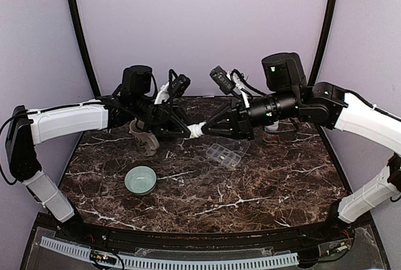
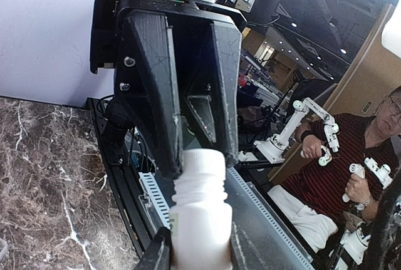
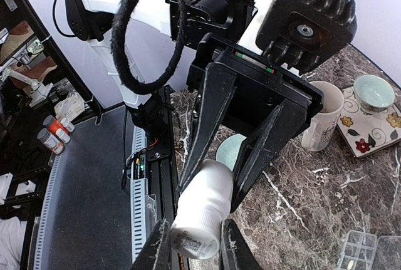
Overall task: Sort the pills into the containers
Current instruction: Close the lid of the pill bottle on the pill bottle.
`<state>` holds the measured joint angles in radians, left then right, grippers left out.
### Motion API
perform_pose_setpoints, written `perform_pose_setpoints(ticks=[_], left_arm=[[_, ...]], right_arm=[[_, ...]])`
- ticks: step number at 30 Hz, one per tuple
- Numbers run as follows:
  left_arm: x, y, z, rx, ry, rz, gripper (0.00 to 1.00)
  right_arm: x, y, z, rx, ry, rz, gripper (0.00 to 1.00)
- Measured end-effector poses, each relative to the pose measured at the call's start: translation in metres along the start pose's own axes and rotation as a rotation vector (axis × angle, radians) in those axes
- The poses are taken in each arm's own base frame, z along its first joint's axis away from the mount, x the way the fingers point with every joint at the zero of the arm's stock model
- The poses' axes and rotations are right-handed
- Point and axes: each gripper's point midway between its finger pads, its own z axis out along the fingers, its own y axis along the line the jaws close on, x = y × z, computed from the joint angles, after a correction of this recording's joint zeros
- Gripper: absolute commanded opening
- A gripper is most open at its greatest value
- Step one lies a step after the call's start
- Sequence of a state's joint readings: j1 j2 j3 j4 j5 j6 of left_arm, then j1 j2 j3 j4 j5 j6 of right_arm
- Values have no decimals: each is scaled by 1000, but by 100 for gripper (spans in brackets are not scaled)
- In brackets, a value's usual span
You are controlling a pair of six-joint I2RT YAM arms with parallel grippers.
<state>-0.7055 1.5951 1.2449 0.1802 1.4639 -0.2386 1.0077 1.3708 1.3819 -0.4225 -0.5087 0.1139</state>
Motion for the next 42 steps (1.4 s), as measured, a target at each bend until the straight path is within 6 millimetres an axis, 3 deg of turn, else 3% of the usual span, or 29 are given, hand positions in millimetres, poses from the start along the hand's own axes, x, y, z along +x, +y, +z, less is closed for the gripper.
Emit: perform_pose_setpoints(ticks=[16, 24, 30, 42], left_arm=[[2, -6, 8, 19, 14, 43, 0], [-1, -13, 11, -93, -7, 147, 0], [1, -6, 11, -162, -38, 187, 0], [-16, -8, 11, -169, -96, 231, 0]], right_arm=[[5, 7, 4, -59, -22, 70, 10], [0, 11, 0, -80, -74, 129, 10], [3, 6, 0, -57, -106, 152, 10], [-13, 4, -8, -26, -200, 70, 11]])
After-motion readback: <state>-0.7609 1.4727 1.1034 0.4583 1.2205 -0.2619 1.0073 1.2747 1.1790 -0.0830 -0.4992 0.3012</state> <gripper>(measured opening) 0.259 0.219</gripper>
